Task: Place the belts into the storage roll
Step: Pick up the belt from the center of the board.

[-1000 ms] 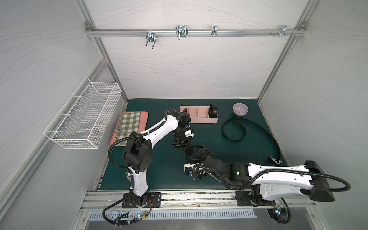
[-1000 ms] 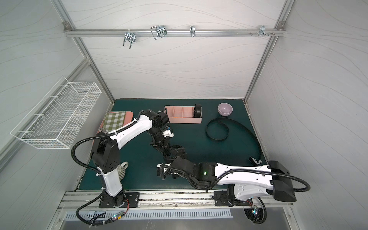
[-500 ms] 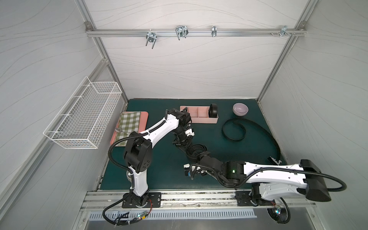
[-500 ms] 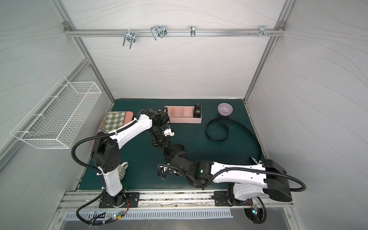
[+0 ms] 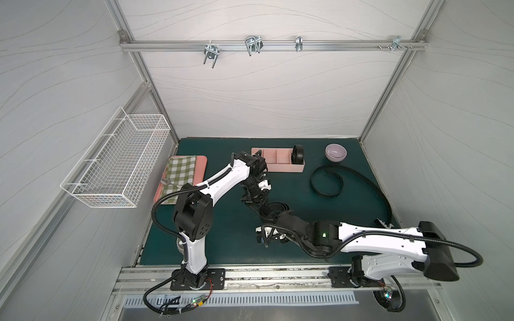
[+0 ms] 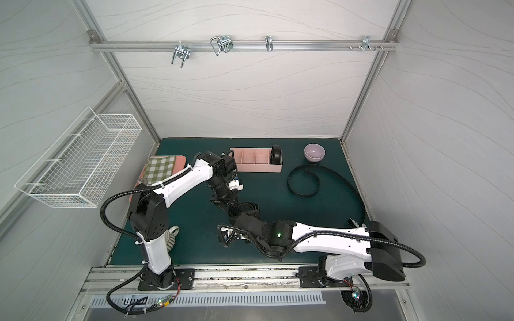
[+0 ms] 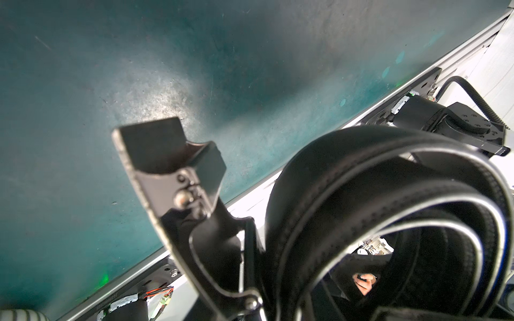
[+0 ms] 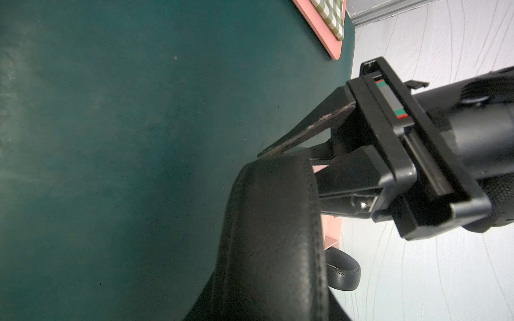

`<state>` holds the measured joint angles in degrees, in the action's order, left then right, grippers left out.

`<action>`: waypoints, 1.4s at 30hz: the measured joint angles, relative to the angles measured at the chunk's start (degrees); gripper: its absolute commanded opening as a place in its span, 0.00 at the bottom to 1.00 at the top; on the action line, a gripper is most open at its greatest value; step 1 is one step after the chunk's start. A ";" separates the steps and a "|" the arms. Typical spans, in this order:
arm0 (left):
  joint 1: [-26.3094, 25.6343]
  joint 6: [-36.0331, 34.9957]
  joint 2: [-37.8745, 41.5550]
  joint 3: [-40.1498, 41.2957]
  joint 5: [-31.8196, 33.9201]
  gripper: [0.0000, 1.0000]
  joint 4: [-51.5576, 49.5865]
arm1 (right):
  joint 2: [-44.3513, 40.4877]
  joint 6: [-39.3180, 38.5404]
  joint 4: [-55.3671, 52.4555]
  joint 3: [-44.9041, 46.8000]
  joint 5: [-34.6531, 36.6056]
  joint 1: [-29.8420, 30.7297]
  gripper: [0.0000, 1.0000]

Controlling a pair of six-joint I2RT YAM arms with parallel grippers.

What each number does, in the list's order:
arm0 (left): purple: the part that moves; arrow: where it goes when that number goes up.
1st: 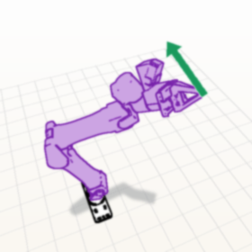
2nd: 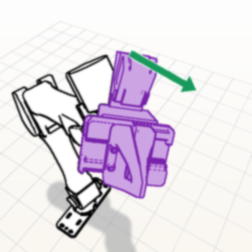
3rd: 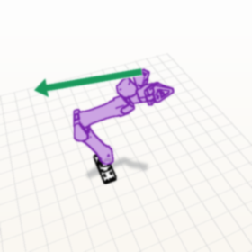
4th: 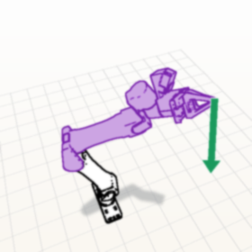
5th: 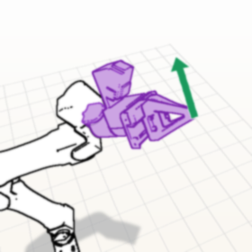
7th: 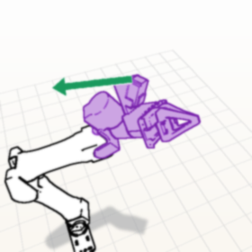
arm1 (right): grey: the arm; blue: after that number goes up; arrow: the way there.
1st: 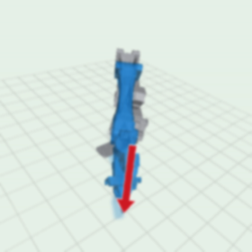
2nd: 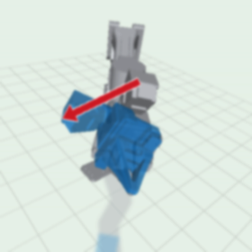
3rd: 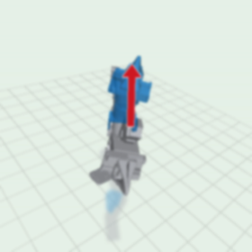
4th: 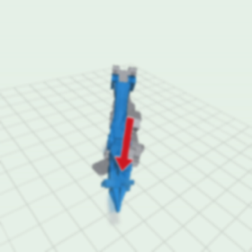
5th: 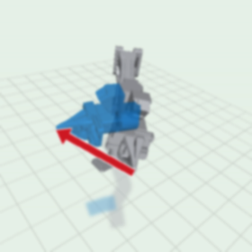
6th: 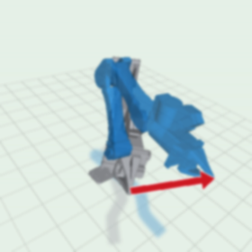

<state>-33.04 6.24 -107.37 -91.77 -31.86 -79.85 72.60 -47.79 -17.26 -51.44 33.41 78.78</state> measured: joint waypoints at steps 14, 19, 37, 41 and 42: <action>8.63 11.45 19.56 8.15 -0.96 0.99 19.58 | -0.46 10.40 -6.40 -0.39 -7.10 -6.45 0.14; 13.90 17.55 31.93 17.77 2.91 0.99 29.11 | -0.96 17.16 -11.19 -3.28 -12.83 -12.74 0.15; 14.19 15.72 40.19 30.71 13.14 0.99 33.46 | 10.16 45.75 -26.38 -27.19 -41.68 -41.53 0.16; 14.19 13.79 40.19 31.74 14.03 0.99 33.35 | 14.69 49.11 -26.05 -30.93 -43.08 -43.12 0.16; 14.19 13.42 40.19 32.06 14.19 0.99 33.40 | 15.61 49.70 -26.01 -31.82 -43.10 -43.30 0.16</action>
<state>-18.85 19.66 -67.18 -59.70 -17.67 -46.46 88.20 1.91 -43.27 -83.26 -9.69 35.48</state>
